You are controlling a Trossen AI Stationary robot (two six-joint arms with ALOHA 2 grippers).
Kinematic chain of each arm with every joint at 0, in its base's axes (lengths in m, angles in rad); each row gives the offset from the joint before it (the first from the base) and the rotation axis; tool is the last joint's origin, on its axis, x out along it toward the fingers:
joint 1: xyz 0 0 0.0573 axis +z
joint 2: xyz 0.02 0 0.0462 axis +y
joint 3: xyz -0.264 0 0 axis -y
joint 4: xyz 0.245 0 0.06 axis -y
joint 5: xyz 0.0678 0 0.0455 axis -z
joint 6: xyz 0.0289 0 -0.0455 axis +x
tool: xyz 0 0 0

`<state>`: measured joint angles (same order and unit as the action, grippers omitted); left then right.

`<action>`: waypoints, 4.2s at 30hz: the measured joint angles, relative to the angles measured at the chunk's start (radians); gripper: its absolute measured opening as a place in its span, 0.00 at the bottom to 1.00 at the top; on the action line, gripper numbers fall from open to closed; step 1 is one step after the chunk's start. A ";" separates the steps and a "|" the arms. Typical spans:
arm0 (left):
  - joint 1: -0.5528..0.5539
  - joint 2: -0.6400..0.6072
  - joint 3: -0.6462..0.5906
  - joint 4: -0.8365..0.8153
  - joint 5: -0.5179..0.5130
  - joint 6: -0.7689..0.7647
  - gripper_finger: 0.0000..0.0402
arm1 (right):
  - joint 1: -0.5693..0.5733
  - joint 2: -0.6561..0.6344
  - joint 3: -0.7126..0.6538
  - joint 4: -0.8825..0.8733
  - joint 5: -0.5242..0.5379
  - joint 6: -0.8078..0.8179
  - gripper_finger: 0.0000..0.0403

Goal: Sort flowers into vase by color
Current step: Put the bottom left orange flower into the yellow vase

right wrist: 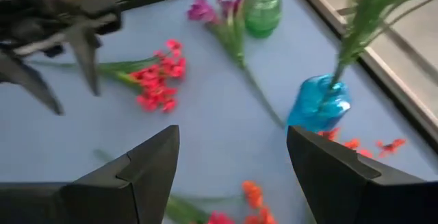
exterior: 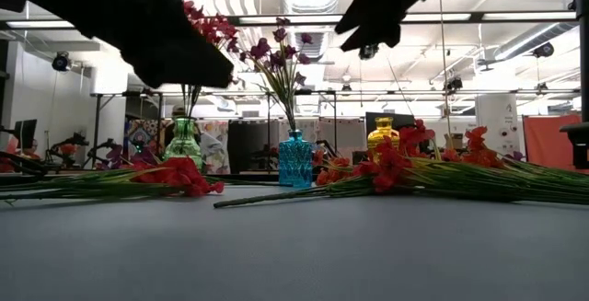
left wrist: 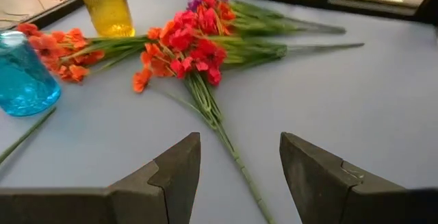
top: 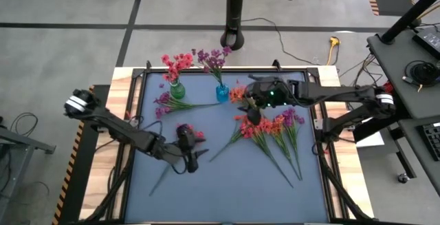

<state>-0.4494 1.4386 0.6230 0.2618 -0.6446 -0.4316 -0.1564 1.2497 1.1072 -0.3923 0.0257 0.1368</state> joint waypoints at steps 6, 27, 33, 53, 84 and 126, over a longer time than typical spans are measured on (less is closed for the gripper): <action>0.014 0.172 0.117 0.003 -0.065 0.025 0.46 | 0.071 -0.014 0.000 -0.077 0.001 0.044 0.64; 0.130 0.623 0.375 -0.015 0.022 -0.052 0.50 | 0.152 -0.016 -0.004 -0.096 0.081 0.035 0.63; 0.131 0.623 0.377 -0.037 0.031 -0.072 0.24 | 0.152 -0.016 -0.004 -0.097 0.081 0.035 0.63; 0.122 0.289 0.370 -0.485 -0.144 -0.109 0.01 | 0.152 -0.018 -0.028 -0.098 0.105 0.020 0.62; 0.106 0.025 0.371 -0.453 -0.184 -0.032 0.01 | 0.252 0.100 -0.039 0.010 0.061 -0.051 0.55; -0.048 -0.099 0.605 -0.893 -0.151 -0.159 0.02 | 0.269 0.101 -0.380 0.438 0.237 -0.019 0.51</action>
<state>-0.4972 1.3392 1.2281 -0.6308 -0.7959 -0.5911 0.1131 1.3507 0.7276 0.0460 0.2630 0.1174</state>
